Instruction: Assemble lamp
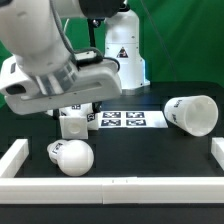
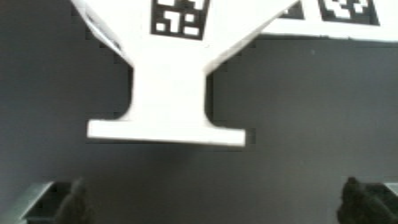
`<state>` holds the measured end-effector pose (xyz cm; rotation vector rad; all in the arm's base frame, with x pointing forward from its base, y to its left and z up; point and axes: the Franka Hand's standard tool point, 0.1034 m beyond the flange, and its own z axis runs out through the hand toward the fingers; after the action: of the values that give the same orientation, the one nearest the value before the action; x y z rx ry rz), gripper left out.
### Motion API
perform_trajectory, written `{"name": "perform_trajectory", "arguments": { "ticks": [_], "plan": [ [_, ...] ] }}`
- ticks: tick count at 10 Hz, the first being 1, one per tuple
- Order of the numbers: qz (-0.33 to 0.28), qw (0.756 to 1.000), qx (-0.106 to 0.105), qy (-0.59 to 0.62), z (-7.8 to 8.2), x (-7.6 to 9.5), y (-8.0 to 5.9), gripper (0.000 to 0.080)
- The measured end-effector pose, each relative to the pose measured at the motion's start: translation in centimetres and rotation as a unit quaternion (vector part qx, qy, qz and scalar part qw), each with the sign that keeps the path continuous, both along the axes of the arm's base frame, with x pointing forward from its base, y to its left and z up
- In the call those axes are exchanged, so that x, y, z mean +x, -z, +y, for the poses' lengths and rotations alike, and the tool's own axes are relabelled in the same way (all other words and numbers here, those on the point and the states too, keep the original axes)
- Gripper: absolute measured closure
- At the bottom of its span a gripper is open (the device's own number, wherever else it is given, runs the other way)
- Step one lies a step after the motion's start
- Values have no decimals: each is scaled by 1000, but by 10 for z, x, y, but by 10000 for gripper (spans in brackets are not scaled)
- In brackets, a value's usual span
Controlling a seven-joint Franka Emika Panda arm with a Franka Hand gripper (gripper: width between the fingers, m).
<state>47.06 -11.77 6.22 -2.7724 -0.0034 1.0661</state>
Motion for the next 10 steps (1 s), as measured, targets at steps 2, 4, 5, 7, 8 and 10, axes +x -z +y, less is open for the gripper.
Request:
{"name": "perform_trajectory", "arguments": {
  "ticks": [2,4,5,7,8,10],
  "plan": [
    [72,997,28,-31,1,-6,0,101],
    [75,996,35,-38,6,-1,5,101],
    [74,996,42,-39,9,0,5,101],
    [76,995,51,-50,9,-2,5,101],
    [88,993,41,-69,-3,-5,1,101],
    [90,992,6,-94,-17,-8,0,101]
  ]
}}
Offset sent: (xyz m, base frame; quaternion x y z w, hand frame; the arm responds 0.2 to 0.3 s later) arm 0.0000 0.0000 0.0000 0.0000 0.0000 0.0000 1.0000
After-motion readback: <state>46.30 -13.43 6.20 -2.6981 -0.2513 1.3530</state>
